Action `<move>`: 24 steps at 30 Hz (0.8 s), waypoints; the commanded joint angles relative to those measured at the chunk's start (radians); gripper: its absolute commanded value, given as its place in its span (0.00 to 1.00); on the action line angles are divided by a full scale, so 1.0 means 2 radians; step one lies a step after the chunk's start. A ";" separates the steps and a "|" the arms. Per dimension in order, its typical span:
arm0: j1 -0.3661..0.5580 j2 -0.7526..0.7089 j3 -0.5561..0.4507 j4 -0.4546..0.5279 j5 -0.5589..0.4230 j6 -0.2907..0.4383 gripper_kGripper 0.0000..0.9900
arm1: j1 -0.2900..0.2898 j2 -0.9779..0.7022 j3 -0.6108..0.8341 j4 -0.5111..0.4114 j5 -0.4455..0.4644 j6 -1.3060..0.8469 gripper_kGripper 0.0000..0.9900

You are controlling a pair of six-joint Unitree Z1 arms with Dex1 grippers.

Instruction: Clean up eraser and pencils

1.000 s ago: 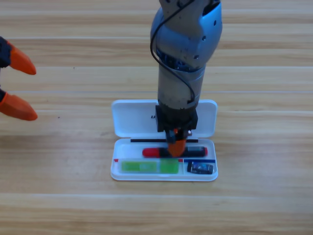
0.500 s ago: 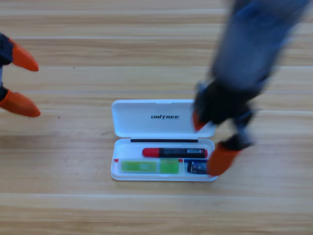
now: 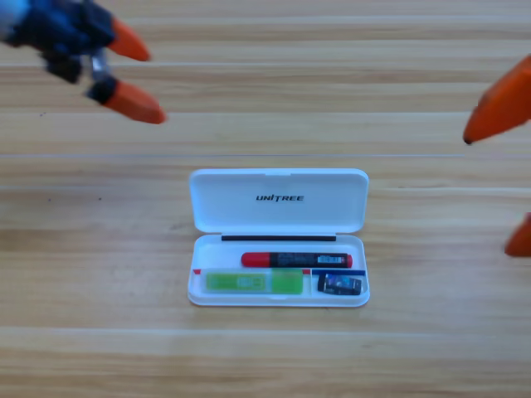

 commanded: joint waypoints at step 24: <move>-0.040 0.178 -0.034 -0.054 -0.010 0.019 0.00 | -0.024 -0.065 0.133 -0.150 0.027 0.039 0.95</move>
